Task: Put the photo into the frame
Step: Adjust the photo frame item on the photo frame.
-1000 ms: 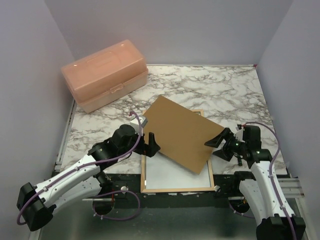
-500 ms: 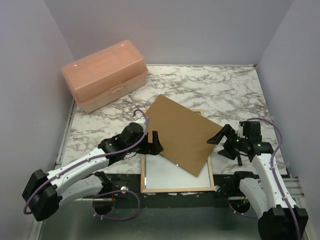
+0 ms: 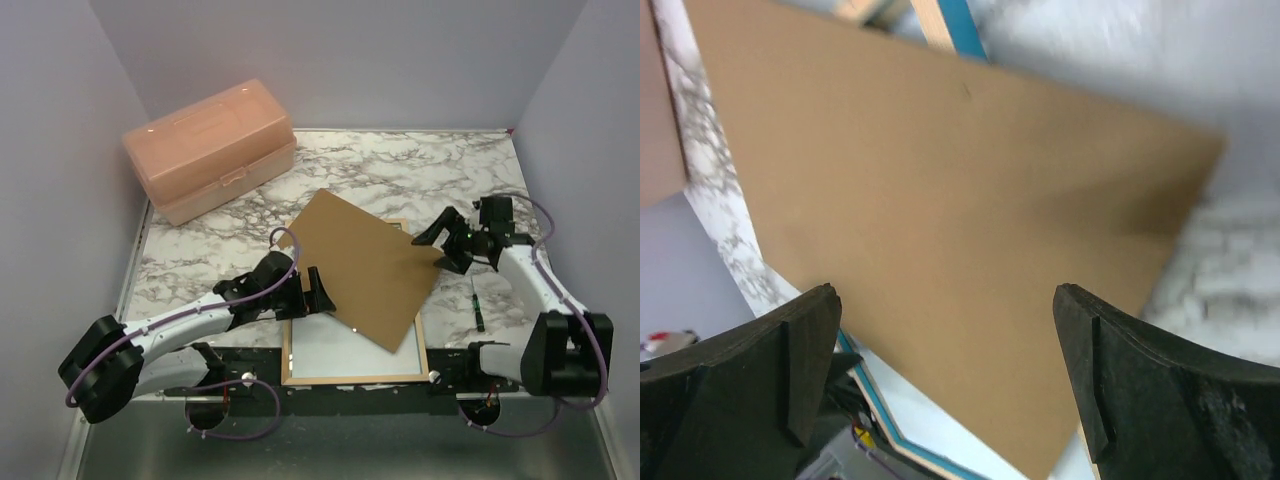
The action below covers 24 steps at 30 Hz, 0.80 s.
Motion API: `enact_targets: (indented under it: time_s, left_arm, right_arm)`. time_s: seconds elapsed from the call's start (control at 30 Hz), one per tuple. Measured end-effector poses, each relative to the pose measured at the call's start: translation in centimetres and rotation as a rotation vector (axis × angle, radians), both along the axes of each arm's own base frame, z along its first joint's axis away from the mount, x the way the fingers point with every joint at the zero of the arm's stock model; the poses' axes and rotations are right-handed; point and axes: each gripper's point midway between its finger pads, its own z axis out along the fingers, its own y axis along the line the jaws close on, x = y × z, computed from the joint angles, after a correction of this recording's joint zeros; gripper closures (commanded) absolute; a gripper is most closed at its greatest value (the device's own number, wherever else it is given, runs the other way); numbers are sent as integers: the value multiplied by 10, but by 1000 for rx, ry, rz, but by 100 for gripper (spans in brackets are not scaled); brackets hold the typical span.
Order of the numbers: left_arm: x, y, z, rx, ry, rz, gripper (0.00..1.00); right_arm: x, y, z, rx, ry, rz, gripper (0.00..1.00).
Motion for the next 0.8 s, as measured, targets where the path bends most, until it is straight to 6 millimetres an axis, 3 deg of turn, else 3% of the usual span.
enact_targets:
  time_s: [0.2,0.37,0.47,0.57,0.8]
  left_arm:
    - [1,-6,-11,-60,77,37,3]
    - [11,-11,-14,-108,108,70,4]
    - [16,-13,-15,-134,113,88,5]
    - [20,-16,-16,-157,121,102,6]
    - [27,-22,-20,-193,146,124,9]
  right_arm:
    - [78,-9,9,-61,-51,34,5]
    - [116,-15,-12,-96,-31,59,6]
    - [117,-14,-37,-89,26,81,6]
    - [104,-8,-58,-56,84,103,6]
    - [92,2,-56,12,23,146,7]
